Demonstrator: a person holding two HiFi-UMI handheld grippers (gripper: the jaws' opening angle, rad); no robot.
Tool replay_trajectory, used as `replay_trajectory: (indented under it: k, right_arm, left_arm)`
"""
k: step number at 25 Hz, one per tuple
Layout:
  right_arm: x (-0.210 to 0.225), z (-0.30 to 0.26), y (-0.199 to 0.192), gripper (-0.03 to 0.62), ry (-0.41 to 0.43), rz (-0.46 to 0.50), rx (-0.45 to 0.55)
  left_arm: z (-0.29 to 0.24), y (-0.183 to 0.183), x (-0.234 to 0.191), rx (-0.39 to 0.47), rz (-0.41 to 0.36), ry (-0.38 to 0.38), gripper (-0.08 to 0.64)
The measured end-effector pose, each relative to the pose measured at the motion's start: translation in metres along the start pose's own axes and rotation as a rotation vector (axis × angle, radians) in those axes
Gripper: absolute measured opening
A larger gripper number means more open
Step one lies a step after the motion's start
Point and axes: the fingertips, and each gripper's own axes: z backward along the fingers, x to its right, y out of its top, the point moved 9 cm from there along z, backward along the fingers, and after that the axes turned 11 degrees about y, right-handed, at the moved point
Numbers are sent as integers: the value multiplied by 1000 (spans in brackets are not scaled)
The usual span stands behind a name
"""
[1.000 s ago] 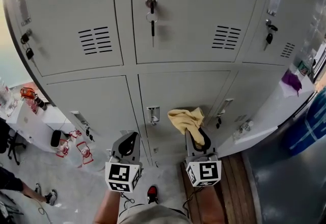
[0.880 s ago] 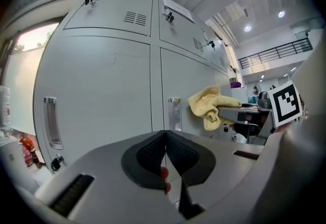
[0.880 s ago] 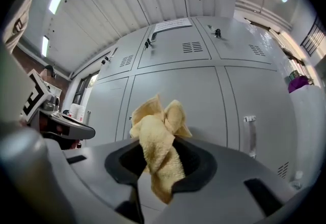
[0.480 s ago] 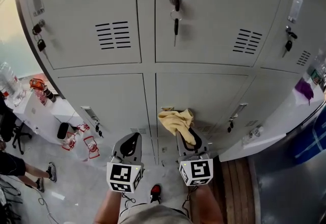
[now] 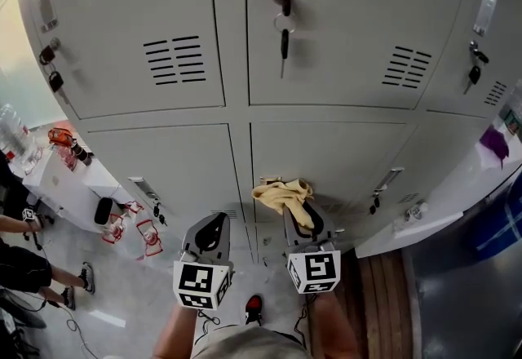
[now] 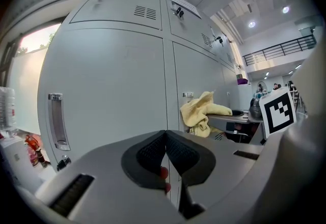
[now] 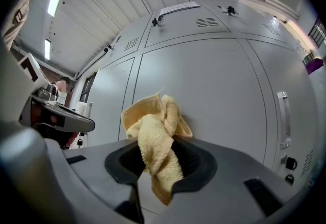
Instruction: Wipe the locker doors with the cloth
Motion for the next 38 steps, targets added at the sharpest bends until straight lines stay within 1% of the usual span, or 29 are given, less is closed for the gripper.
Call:
replay_trajectory:
  k: [4,16,32,38]
  right_arm:
    - [1,0,-1,132,-9,31,-11]
    - [22,13,-2,133,-65,43,-33]
    - [58,39,-7,133,-199,31,-71]
    - [76,51,-12,133,-268,9,-82]
  left_arm:
    - [-5,1,0,2,3,-6,23]
    - [-12,4,12,9,8,-42,23]
    - [-19,7,27,19,6,-98,23]
    - [-21,8,31,21,5,-117,23]
